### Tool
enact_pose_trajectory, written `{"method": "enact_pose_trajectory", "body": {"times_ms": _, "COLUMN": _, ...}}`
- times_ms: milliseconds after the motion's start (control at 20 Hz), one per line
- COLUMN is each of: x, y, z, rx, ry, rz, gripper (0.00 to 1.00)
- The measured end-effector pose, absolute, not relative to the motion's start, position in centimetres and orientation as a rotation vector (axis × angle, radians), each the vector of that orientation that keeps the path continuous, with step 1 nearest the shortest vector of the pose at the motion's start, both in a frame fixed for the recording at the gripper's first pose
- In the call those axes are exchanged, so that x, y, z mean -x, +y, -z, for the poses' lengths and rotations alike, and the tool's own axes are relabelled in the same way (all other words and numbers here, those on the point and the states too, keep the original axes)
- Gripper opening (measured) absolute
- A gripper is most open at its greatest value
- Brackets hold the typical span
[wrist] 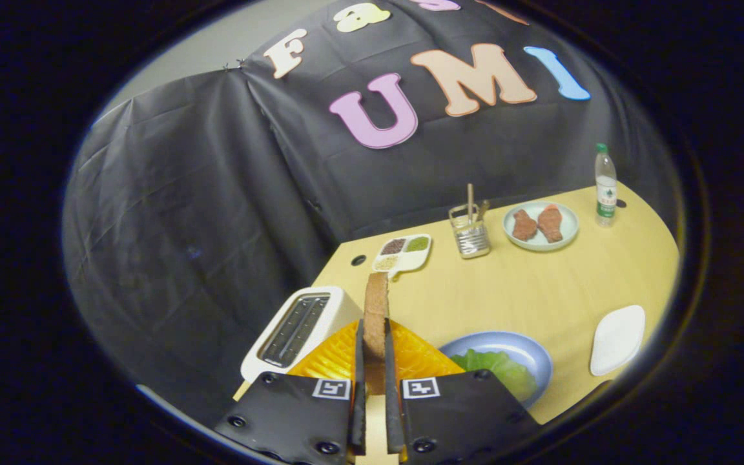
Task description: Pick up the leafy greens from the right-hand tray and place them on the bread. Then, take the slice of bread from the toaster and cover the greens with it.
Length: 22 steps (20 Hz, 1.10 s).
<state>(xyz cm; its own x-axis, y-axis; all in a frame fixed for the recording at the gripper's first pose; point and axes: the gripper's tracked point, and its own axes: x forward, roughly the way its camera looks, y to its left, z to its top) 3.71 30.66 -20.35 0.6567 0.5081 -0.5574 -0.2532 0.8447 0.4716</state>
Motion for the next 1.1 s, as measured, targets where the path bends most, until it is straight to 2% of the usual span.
{"method": "enact_pose_trajectory", "body": {"times_ms": 500, "x": -1.5, "y": 22.2, "z": 30.3, "rx": -0.462, "ry": 0.877, "rz": -0.252, "gripper": 0.15}}
{"method": "enact_pose_trajectory", "body": {"times_ms": 800, "x": 0.2, "y": 16.2, "z": 33.2, "rx": -0.297, "ry": 0.928, "rz": -0.182, "gripper": 0.55}}
{"method": "enact_pose_trajectory", "body": {"times_ms": 1100, "x": -1.2, "y": 12.7, "z": 24.6, "rx": -0.229, "ry": 0.687, "rz": -0.219, "gripper": 0.94}}
